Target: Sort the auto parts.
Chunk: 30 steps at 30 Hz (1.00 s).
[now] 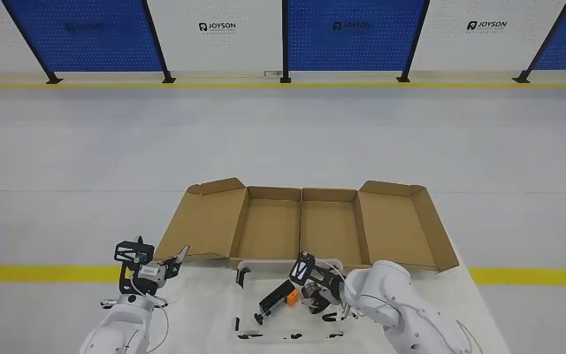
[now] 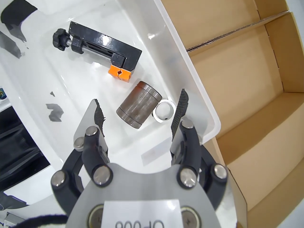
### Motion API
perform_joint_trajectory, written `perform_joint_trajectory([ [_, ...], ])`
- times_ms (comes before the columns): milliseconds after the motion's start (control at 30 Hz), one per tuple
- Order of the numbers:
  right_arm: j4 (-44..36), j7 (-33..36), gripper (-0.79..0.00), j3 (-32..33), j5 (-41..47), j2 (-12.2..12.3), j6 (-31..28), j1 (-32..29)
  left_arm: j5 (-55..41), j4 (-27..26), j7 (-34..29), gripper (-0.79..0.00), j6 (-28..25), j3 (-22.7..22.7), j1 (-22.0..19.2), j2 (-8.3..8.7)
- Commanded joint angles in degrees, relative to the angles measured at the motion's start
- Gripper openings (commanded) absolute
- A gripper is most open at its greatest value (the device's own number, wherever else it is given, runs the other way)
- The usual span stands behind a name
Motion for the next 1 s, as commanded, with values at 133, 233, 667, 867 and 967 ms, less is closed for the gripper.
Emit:
perform_joint_trajectory([
  [133,3.0,3.0,-0.126,-2.6,1.4,-0.6,0.6,2.9,0.0,0.0,0.0,0.0,0.0,0.0,0.0,0.0],
  [233,5.2,4.8,-0.12,-4.2,3.1,-1.0,0.5,5.1,0.0,0.0,0.0,0.0,0.0,0.0,0.0,0.0],
  [667,10.7,9.3,0.0,-9.0,7.6,-2.6,2.8,11.3,0.0,0.0,0.0,0.0,0.0,0.0,0.0,0.0],
  [867,10.7,9.1,0.0,-13.5,1.5,-3.2,2.4,12.6,0.0,0.0,0.0,0.0,0.0,0.0,0.0,0.0],
  [967,11.0,8.8,0.0,-16.1,-0.7,-3.9,2.5,13.5,0.0,0.0,0.0,0.0,0.0,0.0,0.0,0.0],
])
